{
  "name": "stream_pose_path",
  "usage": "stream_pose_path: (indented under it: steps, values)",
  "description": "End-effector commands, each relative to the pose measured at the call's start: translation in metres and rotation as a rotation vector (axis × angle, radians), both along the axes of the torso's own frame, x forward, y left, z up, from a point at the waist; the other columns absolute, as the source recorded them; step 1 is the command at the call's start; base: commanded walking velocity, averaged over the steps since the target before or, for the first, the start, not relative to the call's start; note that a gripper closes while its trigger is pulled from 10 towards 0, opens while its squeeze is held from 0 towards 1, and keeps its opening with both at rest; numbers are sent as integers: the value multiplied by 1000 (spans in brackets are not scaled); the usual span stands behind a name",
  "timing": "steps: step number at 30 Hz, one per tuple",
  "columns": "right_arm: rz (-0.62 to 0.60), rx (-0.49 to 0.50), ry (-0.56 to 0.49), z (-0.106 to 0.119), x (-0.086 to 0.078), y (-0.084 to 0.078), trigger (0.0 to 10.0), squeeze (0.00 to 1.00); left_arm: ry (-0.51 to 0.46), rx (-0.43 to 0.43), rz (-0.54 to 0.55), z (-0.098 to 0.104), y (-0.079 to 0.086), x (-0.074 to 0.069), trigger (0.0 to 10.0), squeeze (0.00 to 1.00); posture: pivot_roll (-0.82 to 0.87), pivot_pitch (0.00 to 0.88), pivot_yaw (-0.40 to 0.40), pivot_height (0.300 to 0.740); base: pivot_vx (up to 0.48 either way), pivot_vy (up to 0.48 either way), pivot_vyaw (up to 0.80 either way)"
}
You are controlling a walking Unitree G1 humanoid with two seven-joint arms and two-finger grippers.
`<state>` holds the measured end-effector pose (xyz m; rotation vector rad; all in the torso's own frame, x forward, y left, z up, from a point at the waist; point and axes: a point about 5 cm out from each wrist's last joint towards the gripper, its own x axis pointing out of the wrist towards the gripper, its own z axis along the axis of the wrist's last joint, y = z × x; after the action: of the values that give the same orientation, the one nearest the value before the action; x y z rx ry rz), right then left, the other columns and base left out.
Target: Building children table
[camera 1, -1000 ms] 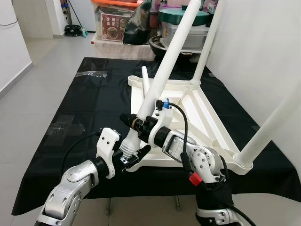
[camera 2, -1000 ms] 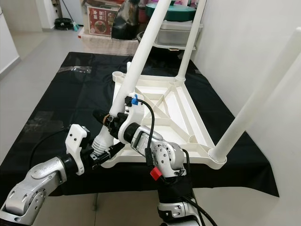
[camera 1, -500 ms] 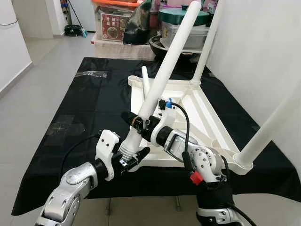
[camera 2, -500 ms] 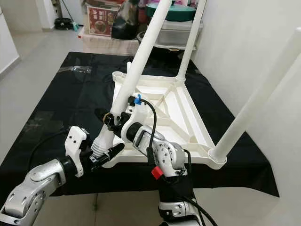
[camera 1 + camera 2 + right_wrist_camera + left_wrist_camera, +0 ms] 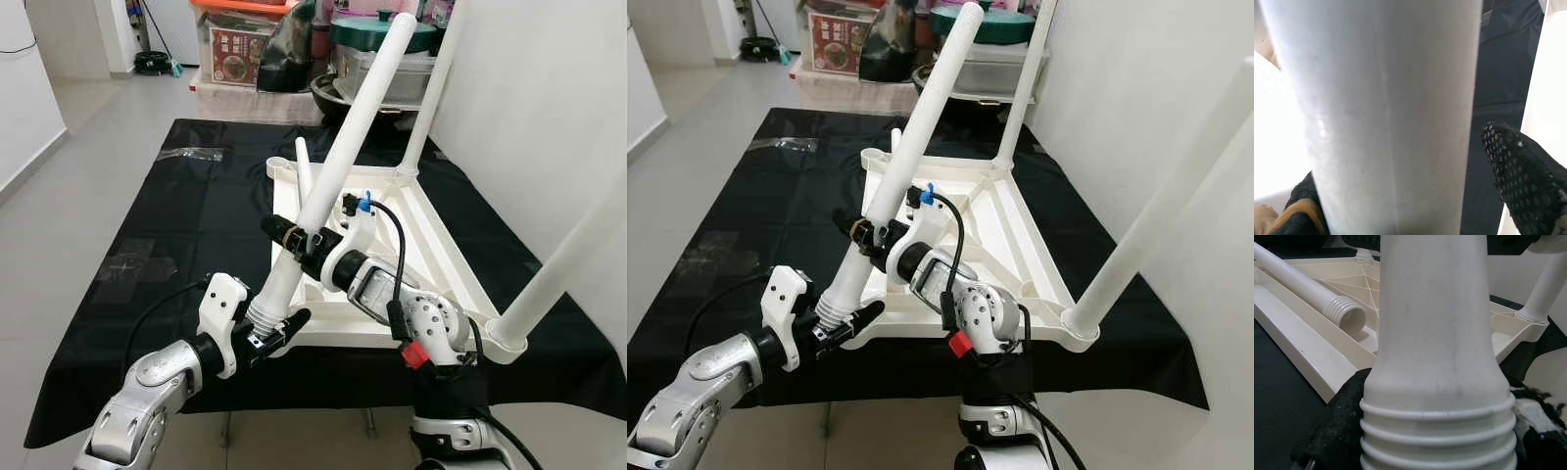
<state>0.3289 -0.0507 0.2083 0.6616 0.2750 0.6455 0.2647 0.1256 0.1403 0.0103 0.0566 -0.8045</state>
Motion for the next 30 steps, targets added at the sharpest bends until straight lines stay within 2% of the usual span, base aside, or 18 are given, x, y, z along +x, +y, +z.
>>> stream_pose_path:
  steps: [1,9,18,19,24,26,29,30]
  values:
    - [19,25,-36,12,1,12,0,0,-32,1,-59,3,-8,-4,10000,0,66,0,-110,740,0,0,0]
    - [41,53,65,-2,-4,16,0,0,-32,9,-59,2,-8,-5,10000,0,67,0,-110,740,0,0,0]
    - [55,76,57,0,-6,17,0,0,-34,18,-57,1,-5,-5,10000,0,65,0,-108,740,0,0,0]
    - [34,71,44,1,-5,14,0,0,-42,8,-49,2,-5,-4,10000,1000,70,0,-108,740,0,0,0]
    - [-48,18,-26,8,3,2,0,0,-51,1,-45,4,-1,-6,10000,1000,69,0,-106,740,0,0,0]
    - [-120,-19,-76,14,11,-10,0,0,-49,-6,-33,3,3,-7,10000,1000,72,0,-106,740,0,0,0]
    - [-134,-26,-85,16,12,-13,0,0,-48,-8,-30,3,3,-7,10000,1000,72,0,-106,740,0,0,0]
    - [-197,-79,-132,21,19,-24,0,0,-46,-15,-29,3,3,-8,10000,1000,72,0,-106,740,0,0,0]
